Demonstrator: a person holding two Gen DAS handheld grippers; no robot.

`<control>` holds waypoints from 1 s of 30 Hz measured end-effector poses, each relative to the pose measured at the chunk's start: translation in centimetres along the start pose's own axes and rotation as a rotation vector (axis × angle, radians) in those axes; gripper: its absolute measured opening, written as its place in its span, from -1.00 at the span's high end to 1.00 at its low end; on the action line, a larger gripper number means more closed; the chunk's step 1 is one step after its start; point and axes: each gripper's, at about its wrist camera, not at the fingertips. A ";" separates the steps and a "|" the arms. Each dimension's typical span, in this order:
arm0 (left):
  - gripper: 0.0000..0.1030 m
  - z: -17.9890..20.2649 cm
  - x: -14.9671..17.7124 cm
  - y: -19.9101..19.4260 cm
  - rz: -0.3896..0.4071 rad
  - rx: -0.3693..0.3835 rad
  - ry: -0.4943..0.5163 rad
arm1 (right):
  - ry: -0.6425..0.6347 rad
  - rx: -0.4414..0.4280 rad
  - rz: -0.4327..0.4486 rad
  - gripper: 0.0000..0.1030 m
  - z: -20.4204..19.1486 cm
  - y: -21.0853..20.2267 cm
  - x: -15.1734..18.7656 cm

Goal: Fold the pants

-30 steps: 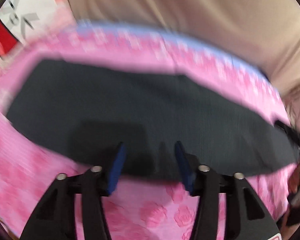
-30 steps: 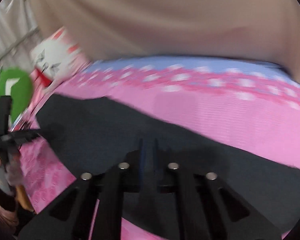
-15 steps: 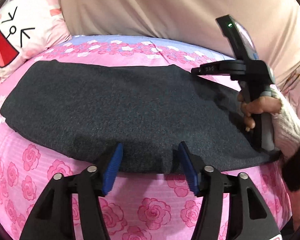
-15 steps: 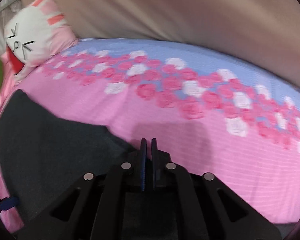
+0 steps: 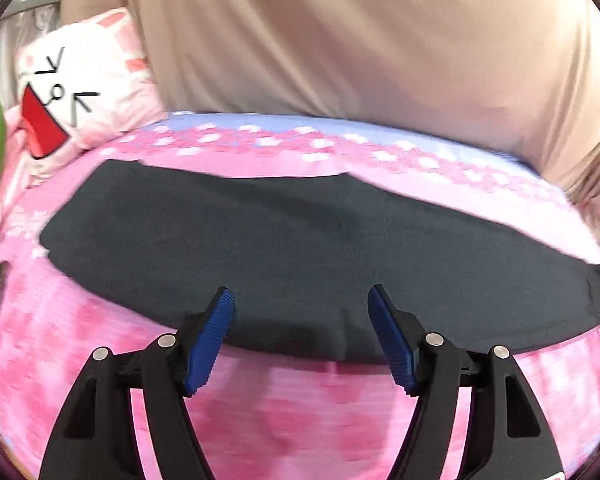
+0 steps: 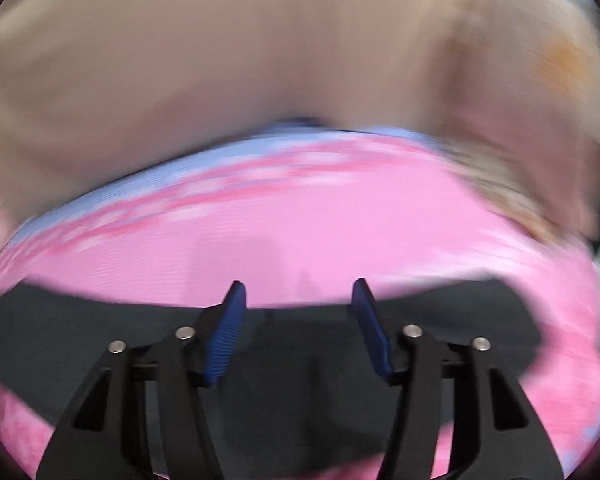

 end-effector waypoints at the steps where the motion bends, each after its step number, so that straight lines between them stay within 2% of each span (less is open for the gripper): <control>1: -0.33 1.1 -0.1 0.2 -0.003 0.036 -0.007 | 0.047 0.034 -0.013 -0.13 3.1 0.4 -0.4; 2: -0.40 2.6 -0.3 0.7 -0.005 0.075 -0.011 | 0.088 0.060 -0.028 -0.23 6.2 1.0 -0.8; 3: -0.44 3.6 -0.3 1.0 -0.005 0.087 -0.009 | 0.102 0.073 -0.042 -0.38 7.7 1.6 -0.8; 5: -0.44 5.9 -0.3 2.1 -0.019 0.100 0.008 | 0.100 0.062 -0.111 -0.52 9.9 3.8 -0.7; 6: -0.44 7.0 -0.2 2.8 -0.036 0.102 0.014 | 0.084 0.032 -0.142 -0.28 9.4 4.7 -0.3; 7: -0.44 7.7 0.0 3.4 -0.053 0.107 0.014 | 0.055 -0.027 -0.177 0.13 9.4 5.5 0.0; 8: -0.44 8.1 0.1 4.0 -0.071 0.108 0.018 | 0.041 -0.052 -0.184 0.78 8.8 5.3 0.2; 11: -0.44 8.8 0.4 4.8 -0.102 0.041 0.041 | -0.008 -0.088 -0.014 0.78 8.4 1.1 -0.1; 12: -0.44 8.7 0.5 4.9 -0.111 0.037 0.035 | -0.017 -0.074 0.009 0.77 8.8 0.7 -0.1; 13: -0.44 8.6 0.5 5.1 -0.120 0.035 0.027 | -0.030 -0.051 -0.012 0.76 9.2 1.3 0.0; 14: -0.44 8.6 0.6 5.1 -0.125 0.036 0.019 | -0.059 -0.022 -0.105 0.68 9.6 3.3 0.6; 16: -0.44 8.2 0.6 5.3 -0.135 0.041 0.002 | -0.041 -0.017 -0.190 0.67 10.4 4.8 1.8; 17: -0.44 8.1 0.6 5.3 -0.139 0.045 -0.009 | -0.025 -0.034 -0.183 0.50 10.7 4.4 2.2; 18: -0.45 7.8 0.6 5.4 -0.140 0.049 -0.015 | -0.012 -0.048 -0.172 0.24 11.0 4.0 2.5; 19: -0.45 7.7 0.6 5.4 -0.143 0.055 -0.023 | 0.001 -0.060 -0.165 0.08 11.3 3.5 2.6; 20: -0.45 7.6 0.6 5.5 -0.146 0.058 -0.029 | 0.018 -0.071 -0.163 -0.19 11.6 3.2 2.6; 21: -0.45 7.4 0.6 5.6 -0.151 0.060 -0.038 | 0.027 -0.084 -0.171 -0.26 11.8 3.2 2.8; 23: -0.45 7.3 0.5 5.7 -0.153 0.064 -0.044 | 0.020 -0.085 -0.204 -0.26 11.4 3.6 3.0; 24: -0.45 7.3 0.5 5.7 -0.153 0.064 -0.043 | 0.002 -0.070 -0.200 -0.22 10.9 3.8 3.2; 25: -0.45 7.4 0.5 5.6 -0.152 0.061 -0.040 | -0.045 -0.047 -0.196 -0.01 9.9 3.8 3.4; 26: -0.45 7.5 0.5 5.6 -0.151 0.058 -0.036 | -0.065 -0.042 -0.195 0.49 9.5 3.9 3.2; 27: -0.45 7.6 0.6 5.5 -0.146 0.055 -0.027 | -0.062 -0.042 -0.195 0.87 9.4 3.9 3.1; 30: -0.45 8.0 0.7 5.3 -0.135 0.051 -0.006 | -0.005 -0.051 -0.139 0.87 9.9 2.6 2.5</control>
Point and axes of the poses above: each gripper's, at about its wrist camera, not at the fingertips, and y roughly the way its jaws point, z to its right, x to its underside, and after that the axes turned 7 degrees about x, right-handed
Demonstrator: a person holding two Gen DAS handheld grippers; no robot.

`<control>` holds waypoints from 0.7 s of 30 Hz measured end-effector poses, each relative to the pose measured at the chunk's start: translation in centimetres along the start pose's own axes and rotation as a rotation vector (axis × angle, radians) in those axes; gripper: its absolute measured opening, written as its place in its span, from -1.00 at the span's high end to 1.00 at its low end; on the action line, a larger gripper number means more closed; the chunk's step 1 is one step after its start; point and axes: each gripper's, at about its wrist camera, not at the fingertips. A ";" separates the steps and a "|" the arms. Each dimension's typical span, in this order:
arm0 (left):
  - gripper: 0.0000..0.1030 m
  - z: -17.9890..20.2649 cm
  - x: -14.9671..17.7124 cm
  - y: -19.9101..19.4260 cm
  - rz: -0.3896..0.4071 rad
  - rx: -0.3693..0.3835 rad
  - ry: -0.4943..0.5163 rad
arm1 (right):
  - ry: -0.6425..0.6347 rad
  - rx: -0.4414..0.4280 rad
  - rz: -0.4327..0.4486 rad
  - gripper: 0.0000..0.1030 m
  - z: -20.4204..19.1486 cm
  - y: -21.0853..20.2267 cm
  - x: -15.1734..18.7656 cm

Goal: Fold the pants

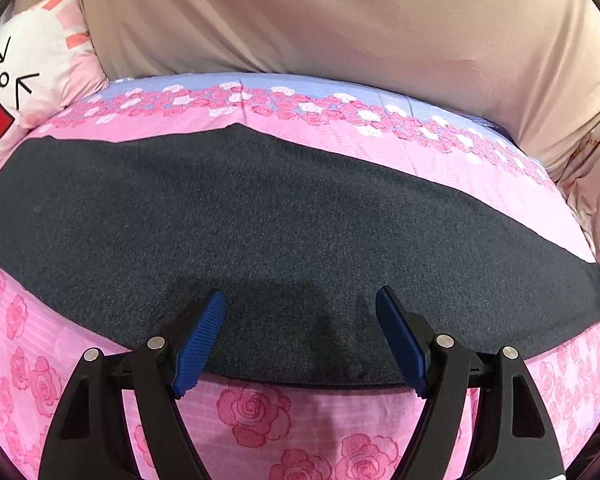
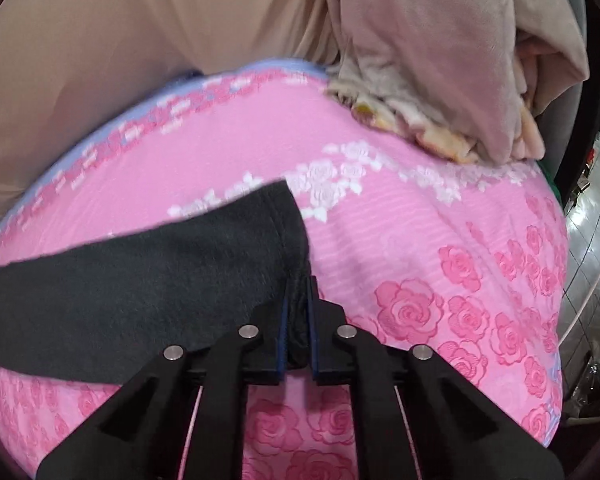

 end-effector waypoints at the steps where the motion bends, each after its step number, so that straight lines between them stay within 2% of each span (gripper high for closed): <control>1: -0.47 0.1 0.0 0.0 0.001 0.002 0.008 | 0.026 0.001 -0.007 0.86 0.4 0.2 0.1; 3: -0.55 0.5 0.1 -0.1 0.009 -0.001 0.028 | 0.062 0.008 -0.075 0.71 0.9 1.7 0.7; 4: -0.55 0.7 0.2 -0.2 0.012 -0.001 0.037 | 0.072 0.000 -0.062 0.63 1.0 1.4 0.9; 6: -0.58 1.1 0.3 -0.2 0.017 0.000 0.063 | 0.101 -0.078 -0.083 0.01 0.9 1.2 1.1; 8: -0.60 1.5 0.4 -0.3 0.022 -0.006 0.087 | 0.084 -0.068 -0.074 -0.11 0.2 1.1 1.3; 10: -0.64 1.8 0.4 -0.4 0.027 -0.002 0.105 | 0.032 -0.002 -0.066 0.15 -1.0 1.1 1.4; 11: -0.65 1.9 0.5 -0.5 0.031 -0.003 0.108 | 0.017 0.014 -0.064 0.49 -1.4 1.2 1.3; 12: -0.65 1.8 0.5 -0.5 0.034 0.000 0.107 | 0.029 -0.011 -0.066 0.67 -1.5 1.1 1.3; 15: -0.65 1.6 0.5 -0.7 0.038 0.010 0.094 | 0.077 -0.063 -0.029 0.71 -2.2 -0.4 0.8; 17: -0.65 1.3 0.4 -0.8 0.042 0.021 0.081 | 0.097 -0.152 0.011 0.71 -3.9 -2.3 0.1; 21: -0.65 1.0 0.5 -1.0 0.050 0.043 0.065 | 0.021 -0.327 0.063 0.71 -11.1 -6.3 -1.4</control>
Point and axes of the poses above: each gripper's, at about its wrist camera, not at the fingertips, and y roughly the way its jaws point, z to its right, x to its underside, and after that the axes turned 7 degrees about x, right-handed
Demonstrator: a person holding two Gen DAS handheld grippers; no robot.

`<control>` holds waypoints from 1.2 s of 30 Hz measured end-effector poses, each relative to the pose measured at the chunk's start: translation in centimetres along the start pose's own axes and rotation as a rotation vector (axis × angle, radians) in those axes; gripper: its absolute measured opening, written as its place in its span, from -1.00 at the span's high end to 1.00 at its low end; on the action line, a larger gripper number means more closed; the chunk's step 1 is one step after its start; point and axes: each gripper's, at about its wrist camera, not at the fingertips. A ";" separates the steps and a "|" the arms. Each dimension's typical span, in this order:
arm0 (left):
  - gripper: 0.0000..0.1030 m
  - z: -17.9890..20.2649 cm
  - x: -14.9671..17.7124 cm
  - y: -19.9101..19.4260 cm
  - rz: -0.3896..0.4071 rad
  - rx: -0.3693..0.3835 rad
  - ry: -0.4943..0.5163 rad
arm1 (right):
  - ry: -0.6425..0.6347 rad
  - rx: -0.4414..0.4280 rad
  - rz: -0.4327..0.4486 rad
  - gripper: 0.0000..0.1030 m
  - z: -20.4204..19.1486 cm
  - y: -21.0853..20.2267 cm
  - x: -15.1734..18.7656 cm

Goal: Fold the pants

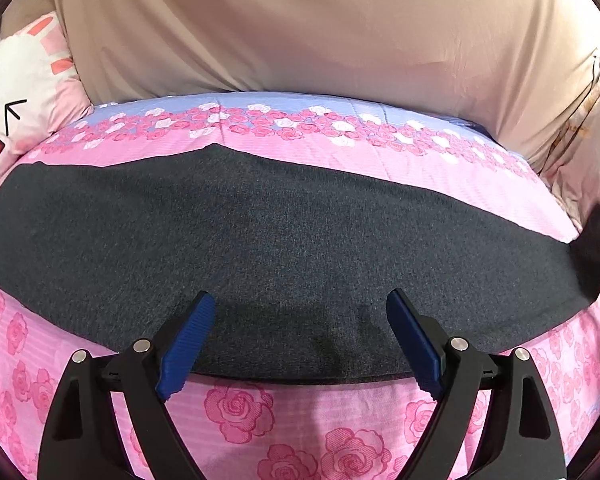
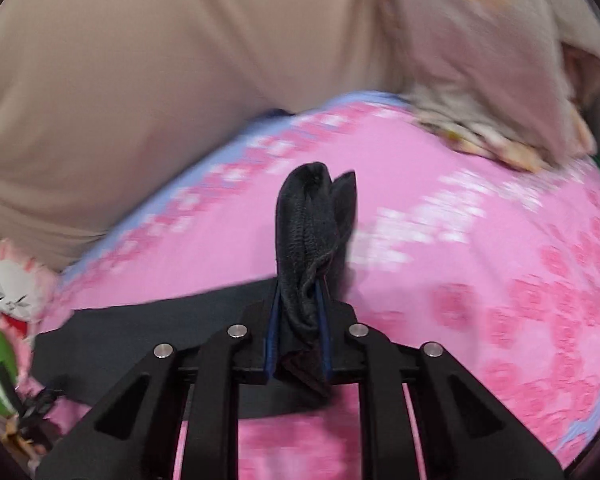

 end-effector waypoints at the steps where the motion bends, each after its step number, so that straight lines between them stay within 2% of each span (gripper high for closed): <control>1: -0.65 0.0 0.0 -0.1 0.005 0.002 -0.003 | -0.044 -0.051 0.002 0.71 -3.2 0.0 -0.2; 5: -0.66 -0.3 0.1 -0.6 0.029 0.016 -0.015 | -0.187 -0.225 -0.047 0.71 -14.2 1.8 1.3; 7: -0.66 -0.5 0.1 -0.9 0.038 0.024 -0.024 | -0.268 -0.305 -0.112 0.64 -19.5 3.9 3.5; 8: -0.66 -0.6 0.2 -1.1 0.044 0.028 -0.032 | -0.317 -0.334 -0.157 0.55 -22.4 5.4 5.2; 10: -0.66 -1.2 0.2 -1.3 0.053 0.044 -0.056 | -0.372 -0.319 -0.195 0.43 -25.3 7.0 7.5; 11: -0.67 -1.5 0.2 -1.4 0.052 0.054 -0.069 | -0.395 -0.297 -0.183 0.41 -26.1 7.2 8.4; 14: -0.67 -2.6 0.2 -1.5 0.050 0.095 -0.126 | -0.408 -0.207 -0.088 0.14 -25.3 5.6 9.2; 18: -0.67 -4.3 0.1 -0.9 0.023 0.159 -0.219 | -0.433 -0.148 -0.116 0.12 -23.9 5.0 10.1; 19: -0.67 -4.7 0.1 -0.7 0.014 0.172 -0.239 | -0.442 -0.144 -0.122 0.10 -23.7 5.0 10.4; 21: -0.67 -5.2 0.2 -0.6 0.008 0.188 -0.270 | -0.464 -0.154 -0.143 -0.08 -23.9 5.5 11.2; 22: -0.67 -5.4 0.3 -0.7 0.010 0.191 -0.277 | -0.471 -0.162 -0.152 -0.12 -24.4 5.8 11.7; 28: -0.67 -6.2 0.5 -1.5 0.048 0.199 -0.316 | -0.546 -0.222 -0.229 -0.12 -28.5 9.2 14.5; 29: -0.67 -6.3 0.5 -1.5 0.048 0.204 -0.323 | -0.563 -0.218 -0.233 0.06 -28.9 9.9 15.1; 30: -0.67 -6.5 0.5 -1.5 0.046 0.211 -0.335 | -0.579 -0.180 -0.216 0.44 -29.1 10.2 15.3; 31: -0.67 -6.6 0.5 -1.5 0.046 0.215 -0.341 | -0.577 -0.163 -0.210 0.66 -29.1 10.2 15.0; 32: -0.67 -6.7 0.6 -1.5 0.047 0.221 -0.347 | -0.534 -0.180 -0.223 0.86 -28.8 10.1 14.3; 34: -0.67 -6.9 0.6 -1.6 0.054 0.229 -0.356 | -0.458 -0.231 -0.186 0.86 -28.6 8.5 12.5; 36: -0.67 -7.0 0.6 -1.7 0.057 0.235 -0.362 | -0.468 -0.269 -0.144 0.86 -29.4 6.9 11.6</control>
Point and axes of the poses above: each gripper's, at about its wrist camera, not at the fingertips, and y roughly the way its jaws point, z to its right, x to its underside, and after that the axes turned 7 degrees about x, right-handed
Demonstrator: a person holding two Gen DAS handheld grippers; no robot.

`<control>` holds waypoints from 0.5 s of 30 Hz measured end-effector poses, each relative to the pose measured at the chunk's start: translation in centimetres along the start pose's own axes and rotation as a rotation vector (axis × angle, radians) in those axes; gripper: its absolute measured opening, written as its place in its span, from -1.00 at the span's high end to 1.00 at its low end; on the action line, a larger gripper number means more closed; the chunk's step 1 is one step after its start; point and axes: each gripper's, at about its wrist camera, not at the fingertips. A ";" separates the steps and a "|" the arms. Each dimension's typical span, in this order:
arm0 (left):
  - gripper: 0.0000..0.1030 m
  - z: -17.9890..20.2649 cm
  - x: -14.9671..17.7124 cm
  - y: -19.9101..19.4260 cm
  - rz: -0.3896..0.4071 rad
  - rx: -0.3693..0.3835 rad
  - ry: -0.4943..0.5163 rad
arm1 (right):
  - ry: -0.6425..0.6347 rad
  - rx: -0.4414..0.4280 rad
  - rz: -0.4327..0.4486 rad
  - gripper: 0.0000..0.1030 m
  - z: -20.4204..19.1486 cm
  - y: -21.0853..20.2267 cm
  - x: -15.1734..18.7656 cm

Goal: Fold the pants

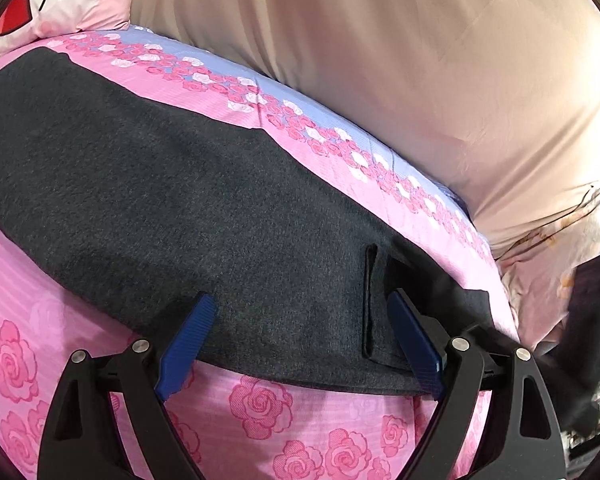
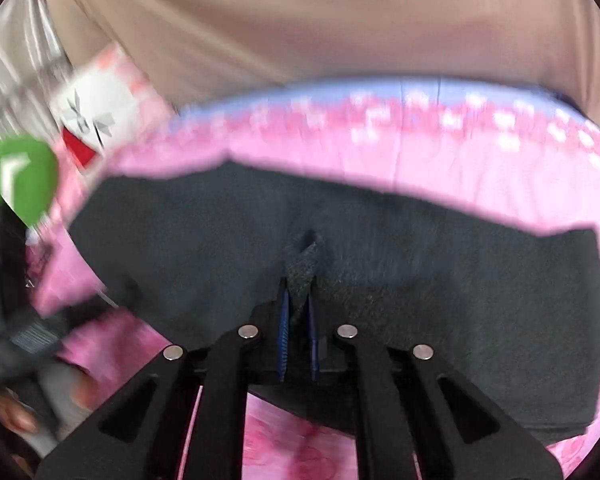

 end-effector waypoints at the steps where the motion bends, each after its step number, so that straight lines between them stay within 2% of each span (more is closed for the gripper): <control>1: -0.67 0.0 0.0 0.0 0.000 0.002 -0.002 | -0.017 -0.022 0.002 0.86 -0.6 -0.3 -0.4; 3: -0.67 0.0 -0.1 0.0 -0.001 0.004 -0.003 | -0.051 -0.055 -0.049 0.76 -1.8 1.2 -0.2; 6: -0.67 -0.2 -0.1 0.0 -0.001 0.007 -0.010 | -0.100 0.023 -0.151 0.56 -2.5 5.1 2.3; 7: -0.67 -0.3 -0.1 -0.1 0.001 0.010 -0.017 | -0.088 0.016 -0.124 0.55 -2.4 4.8 2.8; 8: -0.67 -0.5 -0.1 -0.1 0.002 0.013 -0.025 | -0.081 0.006 -0.101 0.37 -2.4 4.1 3.0; 9: -0.67 -0.8 -0.1 -0.2 0.006 0.022 -0.038 | -0.084 0.008 -0.097 0.09 -2.5 3.7 3.1; 11: -0.67 -1.2 -0.2 -0.2 0.010 0.038 -0.062 | -0.122 0.045 -0.086 -0.07 -3.3 3.2 3.2; 15: -0.67 -1.1 -0.2 -0.1 0.006 0.035 -0.061 | -0.222 0.137 -0.101 0.04 -4.4 4.6 3.7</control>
Point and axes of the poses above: each gripper's, at about its wrist camera, not at the fingertips, and y roughly the way its jaws point, z to its right, x to its underside, and after that the axes turned 7 degrees about x, right-handed
